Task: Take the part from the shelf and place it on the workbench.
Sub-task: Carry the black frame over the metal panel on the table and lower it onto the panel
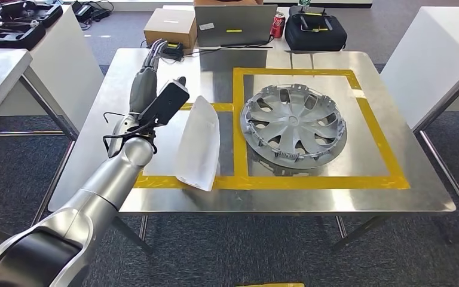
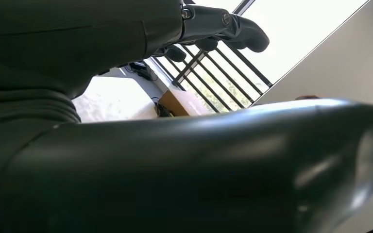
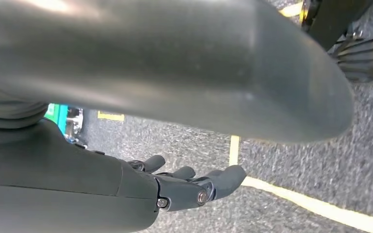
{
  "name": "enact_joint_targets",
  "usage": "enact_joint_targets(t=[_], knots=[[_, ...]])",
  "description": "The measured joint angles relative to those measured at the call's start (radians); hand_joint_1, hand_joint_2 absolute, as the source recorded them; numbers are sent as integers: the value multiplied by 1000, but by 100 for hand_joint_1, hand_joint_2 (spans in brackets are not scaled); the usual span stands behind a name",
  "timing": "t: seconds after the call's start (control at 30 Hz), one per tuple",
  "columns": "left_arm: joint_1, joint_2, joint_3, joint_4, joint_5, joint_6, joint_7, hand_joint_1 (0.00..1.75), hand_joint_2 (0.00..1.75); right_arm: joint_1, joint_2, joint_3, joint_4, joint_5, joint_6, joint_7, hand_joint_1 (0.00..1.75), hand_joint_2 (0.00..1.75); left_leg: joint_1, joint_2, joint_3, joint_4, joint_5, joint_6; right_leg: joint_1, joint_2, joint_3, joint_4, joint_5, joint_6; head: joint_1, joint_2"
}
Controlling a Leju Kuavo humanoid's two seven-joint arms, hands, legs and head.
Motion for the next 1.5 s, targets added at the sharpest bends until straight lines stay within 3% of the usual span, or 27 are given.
enact_joint_targets(t=[0.07,0.1,0.13,0.2,0.23,0.3,0.4,0.43,0.5,0.57,0.6,0.63,0.67,0.77,0.83,0.9,0.93,1.0,1.07,1.1,1.13,1.2,1.27,1.3,1.37,1.5], knots=[[11,0,0,-13,-2,0,1,0,0,1,0,0,0,4,0,-5,0,0,1,5,-4,0,3,-1,-5,-1,-52,118,-46,9,2,0],[16,0,0,-17,-3,2,4,0,0,1,0,0,0,6,0,-8,0,0,3,6,-7,2,5,-4,-9,-2,-60,138,-43,13,2,0],[19,0,0,-20,-5,4,7,0,0,1,0,0,0,8,0,-11,0,0,6,7,-11,4,7,-8,-13,-4,-49,119,-21,18,2,0],[21,0,-1,-25,-10,15,16,0,0,0,-1,0,0,9,0,-17,0,0,14,7,-23,16,10,-22,-22,-9,16,-6,36,31,2,0],[21,0,-2,-26,-12,20,22,0,0,0,0,0,0,10,1,-20,0,0,16,6,-29,21,11,-30,-23,-8,42,-58,58,31,4,0],[21,0,-5,-27,-18,30,33,0,0,-1,2,0,0,11,3,-21,0,0,15,3,-39,29,19,-48,-20,-2,57,-100,69,18,6,0],[21,4,-10,-24,-30,43,50,0,0,-2,3,0,0,14,8,-21,0,0,16,0,-49,27,24,-72,-18,1,37,-94,82,-19,6,0],[21,6,-12,-23,-34,47,55,0,0,-2,3,0,0,16,9,-20,0,0,18,1,-58,44,3,-76,-18,-1,30,-96,89,-30,5,0],[22,10,-19,-20,-39,52,61,0,0,-1,3,0,0,19,10,-17,0,0,17,2,-93,139,-79,-80,-17,-3,13,-97,105,-45,2,0],[27,12,-24,-19,-43,54,65,0,0,-1,3,0,0,23,11,-15,0,0,15,2,-126,265,-151,-79,-11,-4,-6,-97,121,-51,1,0],[31,13,-25,-19,-44,55,69,0,0,-1,3,0,0,24,12,-14,0,0,13,2,-127,299,-161,-77,-7,-4,-17,-96,129,-53,1,0],[35,13,-27,-18,-45,55,73,0,0,0,3,0,0,24,12,-14,0,0,11,2,-109,298,-152,-72,-3,-4,-27,-96,137,-54,1,0],[38,14,-29,-19,-46,55,77,0,0,0,3,-1,0,24,12,-14,0,0,7,1,-73,260,-133,-64,0,-4,-37,-96,145,-54,1,0],[38,15,-31,-20,-50,55,86,0,0,0,6,-1,0,20,12,-19,0,0,-10,1,66,71,-105,-35,6,-4,-55,-97,168,-46,1,0],[37,16,-33,-19,-53,55,88,0,0,0,8,-1,0,18,12,-23,0,0,-19,2,89,26,-105,-29,3,-5,-57,-103,182,-34,-2,0],[37,16,-36,-16,-55,55,91,0,0,1,9,-1,0,15,12,-24,0,0,-18,4,80,13,-86,-19,0,-6,-59,-109,190,-21,-5,0],[37,17,-39,-14,-56,55,93,0,0,2,9,-2,0,13,12,-24,0,0,-15,6,76,7,-74,-11,0,-6,-65,-100,175,-16,-4,0],[36,16,-43,-11,-57,55,97,0,0,2,9,-2,0,10,12,-25,0,0,-10,10,61,-2,-49,0,0,-6,-92,-26,98,-10,0,0],[39,17,-46,-5,-57,54,98,0,0,2,9,-3,0,9,13,-26,0,0,-9,11,34,-1,-29,3,-2,-7,-123,97,19,-3,2,0],[41,17,-47,-2,-57,54,98,0,0,2,9,-4,0,8,12,-27,0,0,-9,12,20,0,-19,3,-2,-7,-127,139,7,0,2,0],[43,17,-47,1,-57,54,98,0,0,2,9,-5,0,8,12,-27,0,0,-8,13,5,3,-9,1,-3,-7,-116,152,15,3,2,0],[45,18,-47,7,-57,54,98,0,0,1,8,-7,0,7,12,-27,0,0,-5,13,-22,11,7,-7,-6,-9,-43,77,63,6,2,0],[45,19,-47,9,-57,55,98,0,0,0,8,-7,0,7,12,-25,0,0,-6,13,-44,21,20,-18,-5,-10,44,-47,69,3,3,0],[45,19,-47,10,-57,55,97,0,0,-1,8,-7,0,7,12,-24,0,0,-7,14,-49,24,26,-24,-3,-9,69,-89,62,-2,3,0],[45,20,-48,13,-57,55,97,0,0,0,8,-8,0,7,12,-23,0,0,-7,14,-51,22,40,-36,3,-6,72,-106,58,-19,3,0],[44,20,-48,15,-57,56,96,0,0,0,8,-8,0,7,12,-23,0,0,-7,14,-52,17,50,-43,5,-6,68,-106,64,-27,4,0]])
